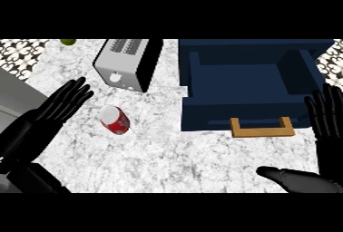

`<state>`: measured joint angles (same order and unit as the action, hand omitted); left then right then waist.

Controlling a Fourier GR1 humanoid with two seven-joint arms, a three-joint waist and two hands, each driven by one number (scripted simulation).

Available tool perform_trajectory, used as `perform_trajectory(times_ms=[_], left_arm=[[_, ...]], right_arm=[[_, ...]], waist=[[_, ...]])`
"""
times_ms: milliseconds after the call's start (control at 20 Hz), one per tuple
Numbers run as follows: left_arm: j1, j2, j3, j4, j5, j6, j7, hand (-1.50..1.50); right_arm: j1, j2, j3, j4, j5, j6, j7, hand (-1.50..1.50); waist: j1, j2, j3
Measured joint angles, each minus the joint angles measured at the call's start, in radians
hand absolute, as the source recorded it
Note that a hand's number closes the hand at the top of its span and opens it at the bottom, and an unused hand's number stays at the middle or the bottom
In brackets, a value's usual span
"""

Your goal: Pick up the can, place it into the drawer and close the drawer

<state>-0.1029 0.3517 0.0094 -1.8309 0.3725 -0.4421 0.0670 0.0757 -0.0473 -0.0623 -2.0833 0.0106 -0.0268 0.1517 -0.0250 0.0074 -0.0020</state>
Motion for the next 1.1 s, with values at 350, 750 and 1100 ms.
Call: perform_trajectory(times_ms=[350,750,1100], left_arm=[[-0.072,0.134,0.113,0.130,0.192,-0.169,0.094,-1.50],[-0.055,0.178,0.189,0.137,0.299,-0.245,0.165,-1.50],[-0.085,0.194,0.213,0.200,0.435,-0.214,0.279,-1.50]], right_arm=[[0.090,-0.019,-0.081,-0.033,-0.056,0.019,0.017,-1.50],[0.188,-0.064,-0.219,-0.037,-0.195,0.129,-0.029,-1.50],[0.239,-0.063,-0.268,-0.030,-0.232,0.198,-0.074,-1.50]], waist=[[0.015,-0.006,0.002],[0.020,-0.009,0.002],[0.018,-0.008,0.002]])
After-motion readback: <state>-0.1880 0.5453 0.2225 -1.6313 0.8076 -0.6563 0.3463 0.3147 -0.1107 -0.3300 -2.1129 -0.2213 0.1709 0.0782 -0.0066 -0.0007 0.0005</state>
